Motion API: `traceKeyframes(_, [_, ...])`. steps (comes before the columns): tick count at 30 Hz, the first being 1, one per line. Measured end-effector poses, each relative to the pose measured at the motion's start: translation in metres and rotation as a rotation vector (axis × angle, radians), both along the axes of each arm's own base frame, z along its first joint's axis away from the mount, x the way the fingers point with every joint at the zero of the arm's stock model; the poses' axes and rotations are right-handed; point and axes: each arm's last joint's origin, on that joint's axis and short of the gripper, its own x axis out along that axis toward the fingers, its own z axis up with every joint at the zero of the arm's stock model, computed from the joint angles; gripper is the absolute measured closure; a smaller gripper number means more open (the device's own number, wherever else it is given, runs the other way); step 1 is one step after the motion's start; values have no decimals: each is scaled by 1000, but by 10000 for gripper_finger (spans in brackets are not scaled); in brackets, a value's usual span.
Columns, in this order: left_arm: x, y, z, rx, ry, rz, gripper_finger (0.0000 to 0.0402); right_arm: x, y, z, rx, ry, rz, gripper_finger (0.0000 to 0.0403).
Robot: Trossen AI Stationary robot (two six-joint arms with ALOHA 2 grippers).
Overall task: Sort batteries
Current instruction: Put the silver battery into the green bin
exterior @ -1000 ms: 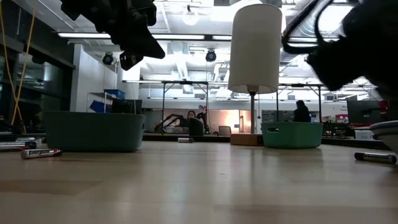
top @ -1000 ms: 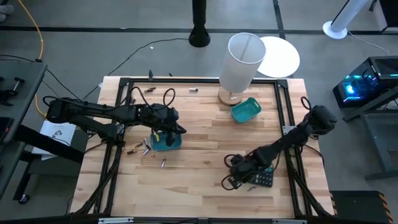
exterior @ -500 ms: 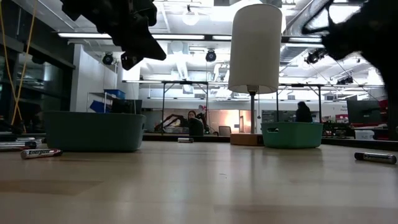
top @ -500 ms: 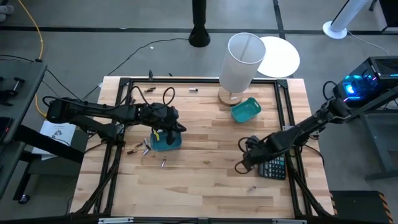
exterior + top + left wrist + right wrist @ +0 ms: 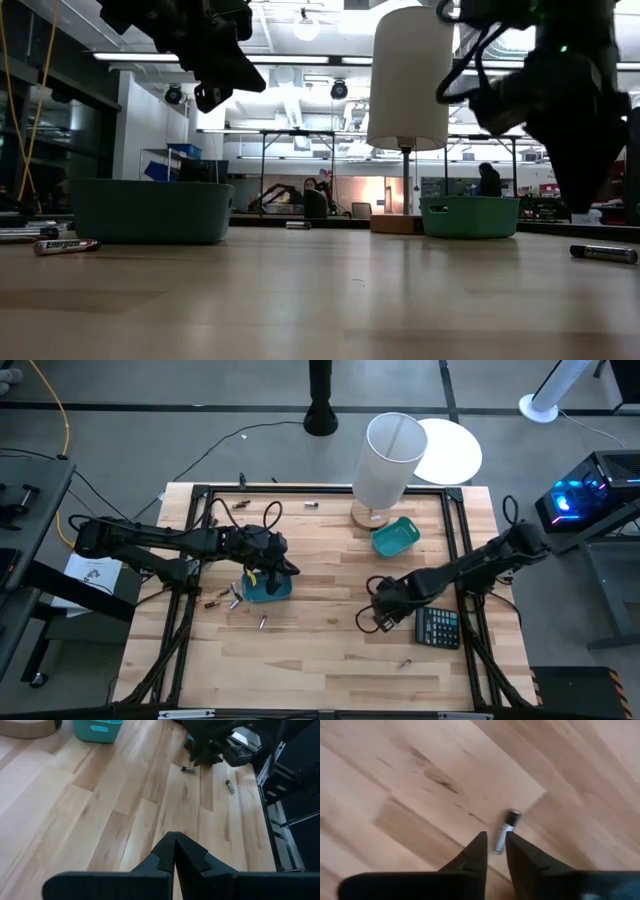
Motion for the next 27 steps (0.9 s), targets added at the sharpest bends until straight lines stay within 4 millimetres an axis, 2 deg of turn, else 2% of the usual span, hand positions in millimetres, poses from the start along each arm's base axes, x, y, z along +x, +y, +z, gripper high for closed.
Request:
traceKeyframes(4, [0,0,0,0,0,0,401,0,-6,-6,13,62,21,283])
traceKeyframes(8, [0,0,0,-1,0,0,401,4,-6,-12,34,68,59,252])
traceKeyframes(19, [0,0,0,-1,-1,0,401,16,-2,-45,57,151,93,245])
traceKeyframes(21, [0,0,0,-1,0,0,401,18,-2,-49,71,161,98,251])
traceKeyframes(23, [0,0,0,-1,0,0,401,19,-2,-50,84,151,118,273])
traceKeyframes(27, [0,0,0,-1,0,0,401,22,-6,-47,107,107,138,368])
